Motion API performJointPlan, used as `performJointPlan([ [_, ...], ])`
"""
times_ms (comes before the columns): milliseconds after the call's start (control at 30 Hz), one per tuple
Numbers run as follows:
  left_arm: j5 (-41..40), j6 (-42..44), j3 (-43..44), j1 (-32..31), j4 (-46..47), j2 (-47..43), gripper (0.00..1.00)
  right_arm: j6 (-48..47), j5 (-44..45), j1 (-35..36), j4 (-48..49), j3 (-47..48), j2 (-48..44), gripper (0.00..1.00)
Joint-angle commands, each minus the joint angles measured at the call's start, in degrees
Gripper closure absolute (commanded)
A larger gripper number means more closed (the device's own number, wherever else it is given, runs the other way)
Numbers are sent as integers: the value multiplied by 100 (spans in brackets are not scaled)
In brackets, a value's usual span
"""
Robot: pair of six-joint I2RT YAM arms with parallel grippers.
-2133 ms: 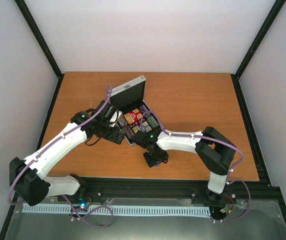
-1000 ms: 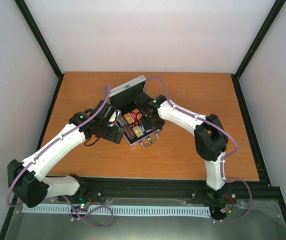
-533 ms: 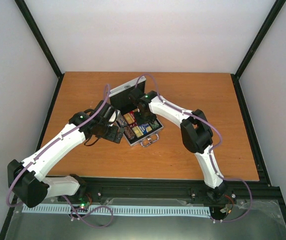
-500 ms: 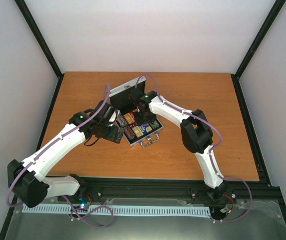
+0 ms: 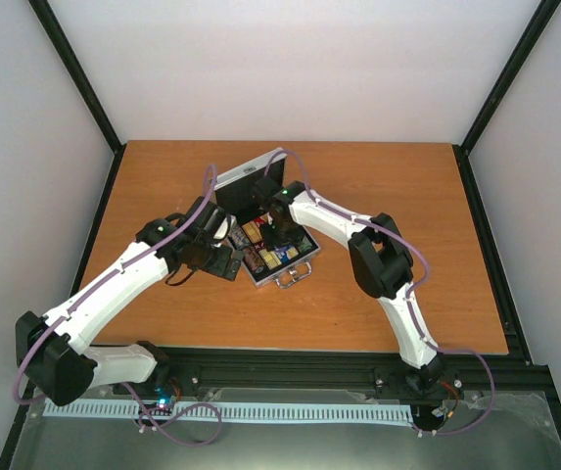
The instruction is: Pack up texas hold em set
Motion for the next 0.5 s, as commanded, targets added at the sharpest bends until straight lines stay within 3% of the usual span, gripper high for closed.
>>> performJointPlan([
  [0,-40,-11,166,4,-55,25,0,62,14,-16,-4,-50,83,45],
  [267,-61,42,233,7,-115,-27,0,37,51,-16,129,-324,-302,20],
  [467,44,155,535,12,-218,-99,0,150,-178,-16,244,-683,-1004,13],
])
